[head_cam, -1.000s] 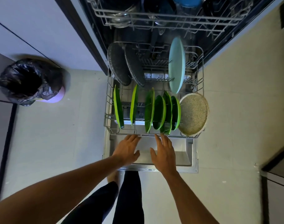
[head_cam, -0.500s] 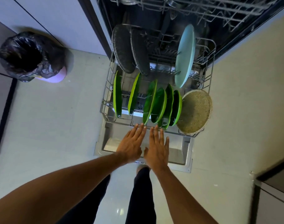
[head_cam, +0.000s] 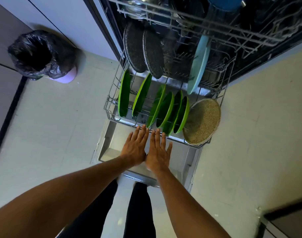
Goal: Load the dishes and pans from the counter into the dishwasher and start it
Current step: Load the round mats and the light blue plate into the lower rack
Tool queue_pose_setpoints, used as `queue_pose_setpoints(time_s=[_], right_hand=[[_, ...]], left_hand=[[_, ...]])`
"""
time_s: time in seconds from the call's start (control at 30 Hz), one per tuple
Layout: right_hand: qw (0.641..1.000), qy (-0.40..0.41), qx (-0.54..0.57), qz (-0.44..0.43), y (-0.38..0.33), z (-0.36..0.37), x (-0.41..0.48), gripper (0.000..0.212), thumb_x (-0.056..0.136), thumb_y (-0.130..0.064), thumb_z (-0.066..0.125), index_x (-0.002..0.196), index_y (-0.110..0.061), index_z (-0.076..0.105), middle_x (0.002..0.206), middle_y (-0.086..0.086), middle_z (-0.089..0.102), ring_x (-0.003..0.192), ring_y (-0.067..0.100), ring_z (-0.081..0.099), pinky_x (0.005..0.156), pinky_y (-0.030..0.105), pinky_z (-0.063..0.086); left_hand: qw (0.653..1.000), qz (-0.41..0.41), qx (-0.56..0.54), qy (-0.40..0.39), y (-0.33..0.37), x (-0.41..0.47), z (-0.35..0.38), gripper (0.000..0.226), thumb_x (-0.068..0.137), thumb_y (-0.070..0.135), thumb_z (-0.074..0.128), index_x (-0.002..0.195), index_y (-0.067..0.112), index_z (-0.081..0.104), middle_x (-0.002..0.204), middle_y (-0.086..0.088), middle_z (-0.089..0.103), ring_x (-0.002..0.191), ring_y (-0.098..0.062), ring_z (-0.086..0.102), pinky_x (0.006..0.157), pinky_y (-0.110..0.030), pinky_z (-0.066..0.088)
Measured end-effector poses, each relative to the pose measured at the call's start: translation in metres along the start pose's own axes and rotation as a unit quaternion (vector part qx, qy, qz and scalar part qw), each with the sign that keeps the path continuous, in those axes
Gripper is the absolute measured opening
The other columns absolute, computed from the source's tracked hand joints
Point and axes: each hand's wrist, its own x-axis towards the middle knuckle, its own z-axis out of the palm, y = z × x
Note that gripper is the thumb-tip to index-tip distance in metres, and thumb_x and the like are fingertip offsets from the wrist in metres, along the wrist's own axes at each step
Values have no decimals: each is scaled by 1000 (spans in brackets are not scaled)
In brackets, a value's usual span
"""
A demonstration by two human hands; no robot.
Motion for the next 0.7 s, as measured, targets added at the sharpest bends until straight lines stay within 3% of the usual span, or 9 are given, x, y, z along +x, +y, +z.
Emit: queue_pose_setpoints(time_s=[0.27, 0.43, 0.7], right_hand=[[999, 47, 17, -13, 9, -59, 59, 102, 96, -49, 56, 155, -21, -22, 159, 1, -36, 147, 25, -31, 121, 55, -9], [999, 39, 14, -8, 13, -104, 95, 112, 91, -45, 66, 155, -21, -22, 160, 1, -33, 149, 26, -27, 122, 58, -2], [999, 38, 4, 2, 17, -155, 150, 101, 96, -45, 58, 155, -23, -22, 160, 0, -34, 149, 26, -28, 122, 58, -3]], left_hand=[[1000, 22, -4, 20, 1, 68, -55, 99, 93, 45, 52, 146, 18, -28, 157, -9, -31, 146, -27, -27, 123, -45, -5], [998, 38, -16, 57, 1, 107, -85, 96, 94, 42, 52, 148, 17, -23, 158, -10, -26, 147, -29, -22, 123, -45, -2], [994, 40, -27, 95, 0, 165, -125, 96, 93, 37, 55, 144, 20, -25, 157, -8, -28, 147, -27, -23, 123, -42, -4]])
